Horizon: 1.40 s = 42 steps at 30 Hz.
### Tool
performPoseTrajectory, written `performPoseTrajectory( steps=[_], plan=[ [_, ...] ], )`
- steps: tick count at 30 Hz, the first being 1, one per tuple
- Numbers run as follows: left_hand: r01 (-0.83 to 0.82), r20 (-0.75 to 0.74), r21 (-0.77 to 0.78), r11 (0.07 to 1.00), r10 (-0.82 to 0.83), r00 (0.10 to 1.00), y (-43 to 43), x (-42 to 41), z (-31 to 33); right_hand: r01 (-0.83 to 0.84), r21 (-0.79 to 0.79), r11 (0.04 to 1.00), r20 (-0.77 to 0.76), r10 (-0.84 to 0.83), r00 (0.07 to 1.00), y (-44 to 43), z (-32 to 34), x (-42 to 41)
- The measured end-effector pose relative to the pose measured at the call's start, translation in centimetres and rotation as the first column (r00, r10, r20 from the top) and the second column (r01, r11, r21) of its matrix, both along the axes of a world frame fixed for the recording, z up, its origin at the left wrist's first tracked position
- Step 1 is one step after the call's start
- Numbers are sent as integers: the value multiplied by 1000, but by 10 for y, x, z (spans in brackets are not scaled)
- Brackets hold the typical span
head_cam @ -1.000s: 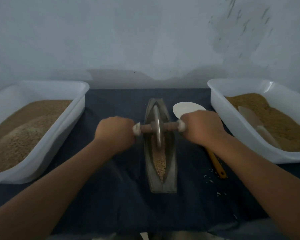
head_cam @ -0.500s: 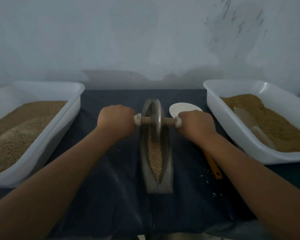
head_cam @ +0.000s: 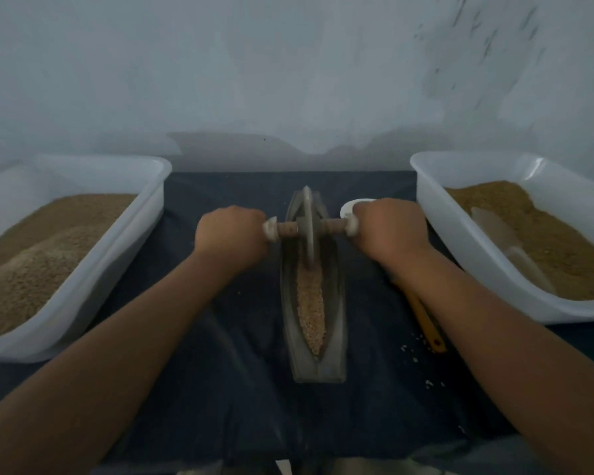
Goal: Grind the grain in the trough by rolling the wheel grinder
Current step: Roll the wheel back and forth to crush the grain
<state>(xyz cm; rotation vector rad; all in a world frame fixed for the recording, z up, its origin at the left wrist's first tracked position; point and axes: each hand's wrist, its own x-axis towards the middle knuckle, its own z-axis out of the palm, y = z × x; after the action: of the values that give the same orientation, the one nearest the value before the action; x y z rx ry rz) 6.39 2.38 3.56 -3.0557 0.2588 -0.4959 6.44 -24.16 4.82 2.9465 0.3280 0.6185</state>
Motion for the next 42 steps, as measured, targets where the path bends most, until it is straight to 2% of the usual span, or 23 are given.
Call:
performPoseTrajectory(
  steps=[2,4,6,8,11,13,17,21,24,26,29,32,34,38,40,42],
  plan=[
    [13,-13,22,1000,-13,1000,4,-13,0,-4,-12,1000,-9,4,1000,-3,-2,-10],
    [74,59,80,994,-79,995,13,-44,-7,-10,-29,1000,20,11,1000,-10,-14,-40],
    [192,163,135,972,-213,963,20,-76,-10,-29,11,1000,66,28,997,-17,-27,-78],
    [259,206,142,956,-284,936,25,-95,-7,-106,87,991,100,97,990,-22,-34,-107],
    [210,172,106,972,-226,959,24,-90,-11,-116,74,990,82,110,991,-26,-39,-102],
    [110,167,127,986,-131,977,15,-66,-14,-33,14,999,52,33,998,-20,-32,-67],
    [15,77,73,997,-21,997,0,-14,4,-9,24,1000,27,9,1000,-2,-9,-10],
    [78,36,138,987,-84,996,5,-38,8,24,28,999,-80,-22,997,-13,-22,-34],
    [221,144,196,955,-251,957,19,-83,-2,-80,45,996,31,79,996,-26,-32,-86],
    [249,174,177,952,-279,945,27,-95,-9,-139,49,989,49,137,989,-31,-36,-103],
    [156,130,155,975,-177,976,24,-75,-18,-90,21,996,48,89,995,-23,-30,-81],
    [21,26,26,999,-21,999,10,-27,-10,-26,-1,1000,80,26,996,-5,-14,-32],
    [-20,-42,-11,1000,20,999,4,-8,0,0,16,1000,34,-1,999,4,-2,-10],
    [28,-78,20,999,-27,997,11,-31,-1,1,-17,1000,-53,-2,999,-5,-4,-26],
    [117,26,78,990,-120,992,24,-64,-14,-90,-32,995,-35,89,995,-16,-15,-60],
    [198,116,140,970,-214,970,33,-91,-20,-205,19,979,-1,205,979,-25,-21,-91]
  ],
)
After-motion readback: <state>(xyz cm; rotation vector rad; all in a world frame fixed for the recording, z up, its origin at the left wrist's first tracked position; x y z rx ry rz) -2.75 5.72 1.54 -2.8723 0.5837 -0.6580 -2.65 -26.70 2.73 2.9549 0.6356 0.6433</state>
